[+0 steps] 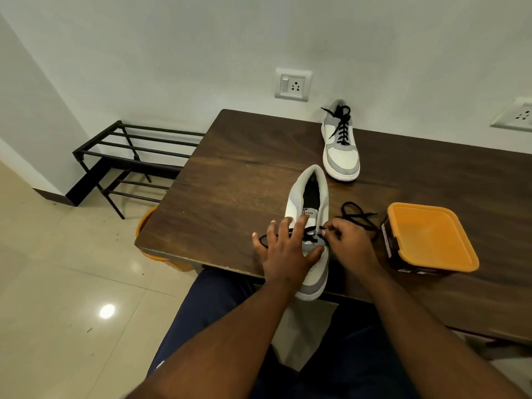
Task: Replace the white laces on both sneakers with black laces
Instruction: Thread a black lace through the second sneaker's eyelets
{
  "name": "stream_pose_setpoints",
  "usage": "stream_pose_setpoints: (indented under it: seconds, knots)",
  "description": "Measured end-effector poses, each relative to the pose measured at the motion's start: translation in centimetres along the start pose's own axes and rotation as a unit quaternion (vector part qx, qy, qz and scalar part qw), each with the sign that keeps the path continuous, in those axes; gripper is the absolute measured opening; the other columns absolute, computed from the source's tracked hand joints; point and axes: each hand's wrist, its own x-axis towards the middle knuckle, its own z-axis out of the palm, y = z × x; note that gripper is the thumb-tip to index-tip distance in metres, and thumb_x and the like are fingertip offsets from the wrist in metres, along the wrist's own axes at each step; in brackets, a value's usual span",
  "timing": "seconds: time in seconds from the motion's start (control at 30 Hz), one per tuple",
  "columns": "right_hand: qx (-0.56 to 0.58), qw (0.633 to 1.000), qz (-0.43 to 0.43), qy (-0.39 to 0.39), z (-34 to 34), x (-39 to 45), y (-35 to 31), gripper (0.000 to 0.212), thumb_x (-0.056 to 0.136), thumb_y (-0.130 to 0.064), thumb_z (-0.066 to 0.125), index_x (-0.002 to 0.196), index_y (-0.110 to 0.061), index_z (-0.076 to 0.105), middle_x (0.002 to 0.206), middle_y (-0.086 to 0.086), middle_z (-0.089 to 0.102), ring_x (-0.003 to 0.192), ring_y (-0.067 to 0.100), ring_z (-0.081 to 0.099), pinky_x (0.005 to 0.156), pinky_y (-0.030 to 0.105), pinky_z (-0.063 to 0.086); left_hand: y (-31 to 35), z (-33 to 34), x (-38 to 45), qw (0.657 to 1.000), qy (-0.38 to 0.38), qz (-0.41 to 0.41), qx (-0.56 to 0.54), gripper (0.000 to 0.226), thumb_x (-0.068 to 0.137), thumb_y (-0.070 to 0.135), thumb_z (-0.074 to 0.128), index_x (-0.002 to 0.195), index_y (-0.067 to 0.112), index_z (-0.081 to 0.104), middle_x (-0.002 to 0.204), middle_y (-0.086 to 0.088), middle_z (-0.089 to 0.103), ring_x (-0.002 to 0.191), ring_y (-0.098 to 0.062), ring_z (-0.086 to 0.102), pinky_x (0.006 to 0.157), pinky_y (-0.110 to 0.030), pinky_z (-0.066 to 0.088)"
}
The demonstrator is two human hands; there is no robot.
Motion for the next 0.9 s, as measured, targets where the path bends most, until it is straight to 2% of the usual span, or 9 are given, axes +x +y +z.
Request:
stream_pose_setpoints:
  seconds: [0.1, 0.17, 0.3, 0.37, 0.43, 0.53, 0.67, 0.77, 0.9]
  knots:
    - [-0.085, 0.996, -0.028, 0.026, -1.1, 0.8, 0.4, 0.010, 0.093, -0.021, 0.057, 0.086, -0.017, 0.062, 0.083, -0.002, 0.059, 0.080, 0.020, 0.059, 0.065, 0.033, 0.046, 0.0, 0.0, -0.1, 1.000, 0.009, 0.000, -0.008, 0.073, 0.084, 0.071, 0.051, 0.146, 0.049, 0.020, 0.153, 0.005, 0.033, 0.147, -0.027, 0.019, 0.111, -0.063, 0.004]
    - [-0.142, 0.987, -0.017, 0.075, -3.1, 2.2, 0.5, 0.012, 0.094, -0.020, 0.054, 0.085, -0.014, 0.060, 0.086, 0.004, 0.059, 0.081, 0.027, 0.058, 0.064, 0.035, 0.045, 0.1, 0.0, -0.1, 1.000, 0.003, -0.002, -0.011, 0.074, 0.084, 0.071, 0.050, 0.147, 0.048, 0.019, 0.155, 0.005, 0.031, 0.148, -0.027, 0.017, 0.111, -0.063, 0.002]
    - [-0.115, 0.962, 0.044, 0.245, -9.6, 5.9, 0.7, 0.014, 0.095, -0.016, 0.054, 0.099, -0.010, 0.065, 0.100, 0.014, 0.065, 0.090, 0.033, 0.061, 0.070, 0.035, 0.044, 0.2, -0.2, -0.2, 1.000, -0.008, 0.000, -0.006, 0.073, 0.086, 0.071, 0.047, 0.147, 0.048, 0.016, 0.156, 0.006, 0.027, 0.149, -0.025, 0.013, 0.112, -0.063, 0.000]
    - [-0.076, 0.951, 0.081, 0.290, -12.1, 7.3, 0.9, 0.015, 0.094, -0.018, 0.055, 0.102, -0.012, 0.067, 0.103, 0.012, 0.068, 0.094, 0.032, 0.063, 0.072, 0.035, 0.045, 0.1, -0.2, -0.2, 1.000, -0.005, -0.001, -0.009, 0.073, 0.086, 0.071, 0.047, 0.148, 0.048, 0.016, 0.156, 0.006, 0.027, 0.149, -0.026, 0.013, 0.112, -0.063, 0.000]
    - [-0.038, 0.957, 0.097, 0.270, -12.4, 7.8, 1.2, 0.015, 0.092, -0.019, 0.060, 0.104, -0.015, 0.068, 0.104, 0.010, 0.070, 0.097, 0.030, 0.064, 0.077, 0.037, 0.049, 0.1, 0.0, -0.1, 1.000, -0.002, -0.002, -0.011, 0.073, 0.086, 0.071, 0.047, 0.148, 0.048, 0.017, 0.156, 0.005, 0.028, 0.149, -0.025, 0.013, 0.112, -0.063, 0.000]
    - [-0.003, 0.983, 0.091, 0.157, -9.1, 5.8, 1.2, 0.037, 0.091, -0.018, 0.062, 0.128, -0.021, 0.058, 0.107, 0.009, 0.069, 0.096, 0.027, 0.065, 0.083, 0.039, 0.054, 0.0, 0.1, -0.2, 1.000, 0.003, -0.002, -0.021, 0.073, 0.085, 0.071, 0.048, 0.148, 0.048, 0.019, 0.155, 0.004, 0.029, 0.149, -0.026, 0.014, 0.112, -0.063, 0.000]
    - [-0.039, 0.999, -0.006, -0.011, -3.0, 1.1, 0.7, 0.038, 0.090, -0.015, 0.062, 0.127, -0.022, 0.061, 0.104, 0.005, 0.071, 0.094, 0.023, 0.065, 0.081, 0.035, 0.053, 0.1, 0.4, 0.0, 1.000, 0.010, -0.007, -0.021, 0.073, 0.083, 0.072, 0.049, 0.146, 0.050, 0.019, 0.153, 0.003, 0.031, 0.148, -0.026, 0.015, 0.111, -0.063, 0.002]
    - [-0.097, 0.994, -0.055, -0.023, -0.9, 0.1, 0.9, 0.026, 0.092, -0.020, 0.060, 0.118, -0.018, 0.065, 0.105, 0.002, 0.069, 0.095, 0.020, 0.064, 0.076, 0.029, 0.049, 0.0, 0.5, -0.1, 1.000, 0.009, -0.009, -0.009, 0.073, 0.082, 0.072, 0.050, 0.145, 0.051, 0.018, 0.153, 0.002, 0.031, 0.148, -0.027, 0.015, 0.111, -0.063, 0.004]
    - [-0.211, 0.971, -0.108, -0.023, -2.0, 1.1, 0.2, 0.014, 0.094, -0.021, 0.052, 0.102, -0.017, 0.064, 0.096, 0.004, 0.061, 0.084, 0.025, 0.061, 0.065, 0.036, 0.049, -0.3, 0.8, -0.1, 0.999, 0.028, -0.009, -0.016, 0.074, 0.080, 0.072, 0.053, 0.143, 0.051, 0.022, 0.154, -0.003, 0.031, 0.147, -0.030, 0.019, 0.110, -0.065, 0.006]
